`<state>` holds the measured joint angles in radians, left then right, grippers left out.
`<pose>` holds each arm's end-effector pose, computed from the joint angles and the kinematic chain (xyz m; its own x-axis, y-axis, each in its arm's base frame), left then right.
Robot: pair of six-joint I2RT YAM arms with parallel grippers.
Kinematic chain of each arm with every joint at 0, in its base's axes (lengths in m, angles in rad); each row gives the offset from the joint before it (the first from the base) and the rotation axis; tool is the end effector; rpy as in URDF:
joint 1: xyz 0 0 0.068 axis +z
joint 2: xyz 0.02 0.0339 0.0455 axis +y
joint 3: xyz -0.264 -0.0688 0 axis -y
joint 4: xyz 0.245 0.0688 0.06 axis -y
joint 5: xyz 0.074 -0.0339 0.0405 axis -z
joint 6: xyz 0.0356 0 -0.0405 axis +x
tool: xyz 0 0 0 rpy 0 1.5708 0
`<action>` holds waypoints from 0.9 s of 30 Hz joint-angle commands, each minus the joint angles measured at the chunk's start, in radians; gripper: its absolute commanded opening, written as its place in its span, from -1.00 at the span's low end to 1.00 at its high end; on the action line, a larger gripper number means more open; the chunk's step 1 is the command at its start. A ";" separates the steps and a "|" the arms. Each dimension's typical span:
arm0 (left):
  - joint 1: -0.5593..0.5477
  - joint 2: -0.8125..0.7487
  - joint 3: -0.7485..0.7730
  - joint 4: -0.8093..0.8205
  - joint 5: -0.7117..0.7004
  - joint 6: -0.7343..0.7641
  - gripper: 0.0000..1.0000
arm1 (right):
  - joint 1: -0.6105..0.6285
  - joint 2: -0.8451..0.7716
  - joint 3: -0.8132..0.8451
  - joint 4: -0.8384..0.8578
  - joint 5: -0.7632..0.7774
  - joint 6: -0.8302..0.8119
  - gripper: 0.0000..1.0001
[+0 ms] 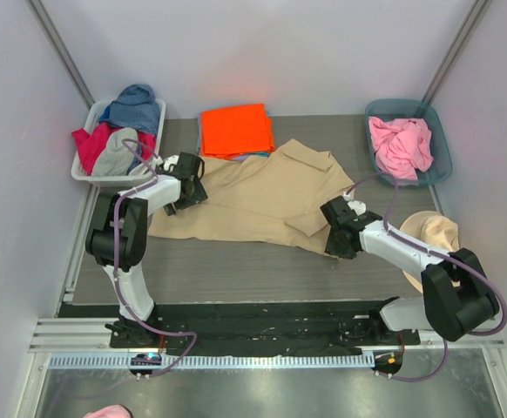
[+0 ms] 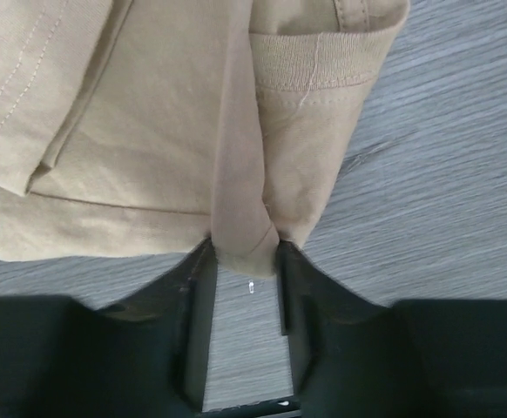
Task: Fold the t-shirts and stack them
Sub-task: Fold the tshirt
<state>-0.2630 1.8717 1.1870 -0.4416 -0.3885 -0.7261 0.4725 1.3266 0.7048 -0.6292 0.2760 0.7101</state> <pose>0.3627 -0.0837 0.1606 -0.7072 -0.4460 -0.5486 -0.5165 0.8558 -0.0298 0.2041 0.0934 0.1730 -0.8767 0.2563 -0.4070 0.2768 0.9609 0.0088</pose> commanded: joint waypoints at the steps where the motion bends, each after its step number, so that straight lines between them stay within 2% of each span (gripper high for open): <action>1: 0.015 0.009 -0.029 -0.057 0.005 -0.004 0.71 | 0.006 0.008 0.032 0.028 0.052 0.002 -0.43; 5: 0.024 0.007 -0.029 -0.059 0.004 -0.003 0.68 | 0.005 -0.009 0.044 -0.007 0.086 0.002 -0.66; 9: 0.045 0.014 -0.024 -0.059 0.014 -0.004 0.63 | 0.006 -0.027 0.094 -0.079 0.141 -0.020 -0.64; 13: 0.048 0.029 -0.021 -0.052 0.031 -0.004 0.41 | 0.003 -0.033 0.151 -0.159 0.196 -0.032 -0.50; 17: 0.050 0.033 -0.020 -0.049 0.033 -0.001 0.36 | 0.002 -0.015 0.182 -0.216 0.233 -0.046 -0.46; 23: 0.051 0.032 -0.021 -0.048 0.033 0.001 0.35 | -0.006 0.035 0.185 -0.227 0.210 -0.063 -0.46; 27: 0.050 0.032 -0.023 -0.046 0.033 0.001 0.34 | -0.005 0.051 0.188 -0.234 0.213 -0.061 -0.60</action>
<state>-0.2287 1.8717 1.1873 -0.4469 -0.3740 -0.7250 0.4694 1.3651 0.8604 -0.8391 0.4583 0.6567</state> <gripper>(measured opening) 0.675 0.233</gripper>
